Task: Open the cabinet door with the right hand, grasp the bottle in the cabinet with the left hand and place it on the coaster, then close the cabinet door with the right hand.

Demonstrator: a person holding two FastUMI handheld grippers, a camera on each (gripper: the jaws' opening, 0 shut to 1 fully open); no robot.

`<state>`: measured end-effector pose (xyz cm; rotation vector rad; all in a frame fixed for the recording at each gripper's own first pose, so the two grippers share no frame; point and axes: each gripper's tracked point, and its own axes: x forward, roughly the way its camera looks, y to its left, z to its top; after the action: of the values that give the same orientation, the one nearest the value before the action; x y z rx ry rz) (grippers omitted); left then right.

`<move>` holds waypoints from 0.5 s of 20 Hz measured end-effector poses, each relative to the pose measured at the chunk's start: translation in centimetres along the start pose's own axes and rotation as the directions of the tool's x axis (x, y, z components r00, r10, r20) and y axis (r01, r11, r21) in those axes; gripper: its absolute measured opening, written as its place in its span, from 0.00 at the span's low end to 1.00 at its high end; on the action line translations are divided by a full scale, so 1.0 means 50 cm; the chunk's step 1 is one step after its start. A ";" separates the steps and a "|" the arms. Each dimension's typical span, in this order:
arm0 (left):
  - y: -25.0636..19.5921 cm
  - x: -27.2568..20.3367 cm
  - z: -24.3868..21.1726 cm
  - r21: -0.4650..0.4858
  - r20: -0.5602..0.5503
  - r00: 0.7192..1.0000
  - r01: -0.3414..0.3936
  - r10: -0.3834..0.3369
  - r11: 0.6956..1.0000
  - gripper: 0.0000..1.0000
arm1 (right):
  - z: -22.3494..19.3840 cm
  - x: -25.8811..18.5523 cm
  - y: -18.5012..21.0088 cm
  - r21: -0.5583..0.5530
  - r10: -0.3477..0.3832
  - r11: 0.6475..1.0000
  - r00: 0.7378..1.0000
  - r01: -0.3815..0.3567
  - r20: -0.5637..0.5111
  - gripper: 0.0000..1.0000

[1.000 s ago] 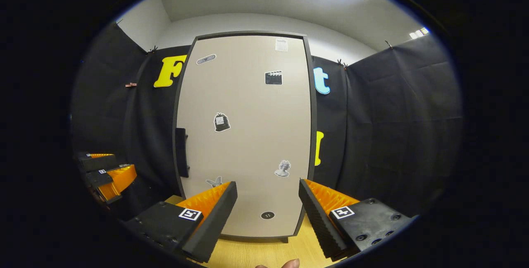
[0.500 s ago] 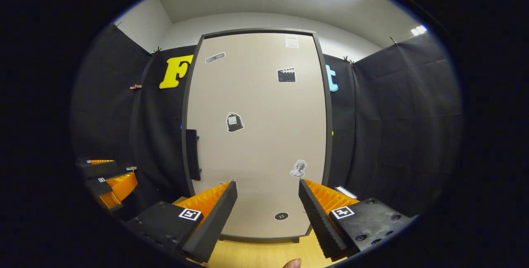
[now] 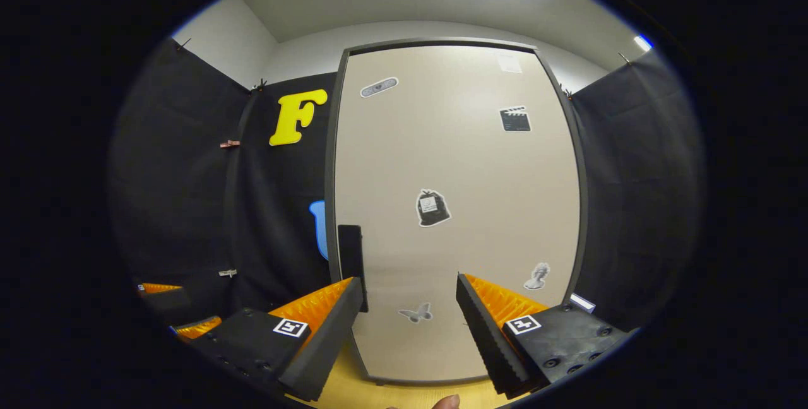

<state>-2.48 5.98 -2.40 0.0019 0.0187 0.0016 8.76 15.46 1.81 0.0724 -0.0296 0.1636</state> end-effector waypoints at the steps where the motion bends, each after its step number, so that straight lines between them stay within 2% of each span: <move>1: 0.009 -0.005 -0.005 0.001 -0.002 1.000 -0.004 0.004 1.000 0.94 | -0.004 0.017 0.015 -0.002 0.002 1.000 1.000 -0.002 -0.002 0.97; 7: 0.063 -0.024 -0.028 -0.017 -0.024 0.999 -0.031 0.030 0.999 0.94 | -0.048 0.103 0.091 -0.015 0.009 1.000 0.999 -0.009 -0.035 0.97; 10: 0.088 -0.030 -0.043 -0.021 -0.042 0.998 -0.044 0.043 0.999 0.94 | -0.067 0.139 0.104 -0.008 -0.014 1.000 0.999 0.013 -0.044 0.97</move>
<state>-4.03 10.36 -4.53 -0.0198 0.0601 0.0453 14.85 21.96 -0.92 0.0609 0.0144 0.1515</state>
